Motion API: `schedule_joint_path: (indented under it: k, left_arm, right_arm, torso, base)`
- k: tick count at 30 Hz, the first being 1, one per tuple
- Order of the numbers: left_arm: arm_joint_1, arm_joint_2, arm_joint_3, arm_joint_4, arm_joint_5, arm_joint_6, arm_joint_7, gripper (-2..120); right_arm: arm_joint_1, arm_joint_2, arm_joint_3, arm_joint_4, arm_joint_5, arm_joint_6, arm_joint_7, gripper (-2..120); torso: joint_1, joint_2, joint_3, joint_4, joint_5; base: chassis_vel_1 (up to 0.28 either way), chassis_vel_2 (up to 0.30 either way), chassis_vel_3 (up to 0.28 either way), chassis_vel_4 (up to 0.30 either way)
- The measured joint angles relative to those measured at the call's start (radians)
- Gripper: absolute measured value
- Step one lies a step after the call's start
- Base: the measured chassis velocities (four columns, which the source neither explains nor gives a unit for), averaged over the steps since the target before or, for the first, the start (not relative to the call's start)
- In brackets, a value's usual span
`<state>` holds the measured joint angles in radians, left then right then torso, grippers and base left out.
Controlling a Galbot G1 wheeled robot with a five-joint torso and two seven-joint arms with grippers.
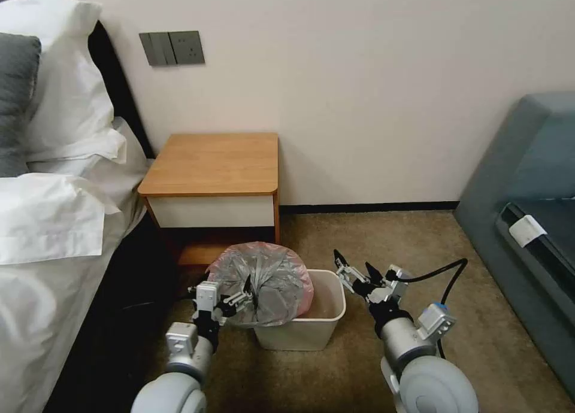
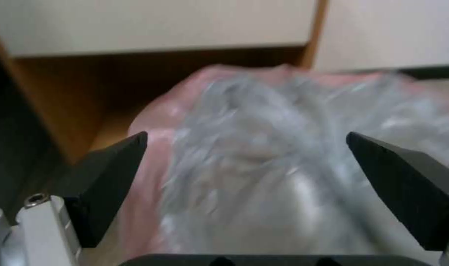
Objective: Pick up the garbage bag from the table and place it over the trash can.
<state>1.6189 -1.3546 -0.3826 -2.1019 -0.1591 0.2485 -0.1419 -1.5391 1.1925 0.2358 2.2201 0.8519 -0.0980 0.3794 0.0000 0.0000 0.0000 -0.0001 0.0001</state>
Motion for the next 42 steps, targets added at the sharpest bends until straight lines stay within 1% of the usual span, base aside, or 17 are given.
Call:
schedule_joint_path:
  k: [1, 3, 9, 17, 25, 33, 42]
  left_arm:
    - [-0.012, -0.003, 0.005, 0.021, 0.008, 0.01, -0.031, 100]
    - [-0.03, -0.006, 0.012, 0.046, 0.006, 0.03, -0.058, 100]
    - [-0.046, -0.017, 0.021, 0.068, -0.002, 0.036, -0.061, 100]
    - [-0.052, -0.023, 0.039, 0.065, -0.007, 0.042, -0.063, 100]
    - [-0.084, -0.027, 0.043, 0.102, -0.013, 0.068, -0.101, 100]
    - [-0.108, -0.034, 0.059, 0.129, -0.015, 0.073, -0.105, 100]
    - [-0.104, -0.035, 0.084, 0.13, -0.016, 0.083, -0.108, 100]
  right_arm:
    - [-0.005, 0.004, 0.0, 0.0, -0.004, 0.004, 0.001, 100]
    - [-0.013, 0.01, -0.001, 0.002, -0.011, 0.01, 0.001, 100]
    - [-0.018, 0.016, -0.005, 0.003, -0.021, 0.015, 0.002, 100]
    - [-0.026, 0.026, -0.012, -0.003, -0.036, 0.019, -0.001, 100]
    - [-0.056, 0.045, -0.021, -0.023, -0.076, 0.04, -0.012, 100]
    - [-0.071, 0.05, -0.035, -0.026, -0.082, 0.044, -0.01, 100]
    - [-0.069, 0.056, -0.037, -0.026, -0.084, 0.045, -0.003, 100]
  torso:
    - [0.0, 0.0, 0.0, 0.0001, -0.0002]
    - [0.0, 0.0, 0.0, 0.0001, -0.0001]
    - [0.0, 0.0, 0.0, 0.0, -0.0001]
    - [0.0, 0.0, 0.0, 0.0001, -0.0001]
    - [0.0, 0.0, 0.0, 0.0001, -0.0001]
    - [0.0, 0.0, 0.0, 0.0001, -0.0002]
    - [0.0, 0.0, 0.0, 0.0001, -0.0001]
  base:
    - [0.0, 0.0, 0.0, 0.0]
    - [0.0, 0.0, 0.0, 0.0]
    - [0.0, 0.0, 0.0, 0.0]
    - [0.0, 0.0, 0.0, 0.0]
    - [0.0, 0.0, 0.0, 0.0]
    - [0.0, 0.0, 0.0, 0.0]
    - [0.0, 0.0, 0.0, 0.0]
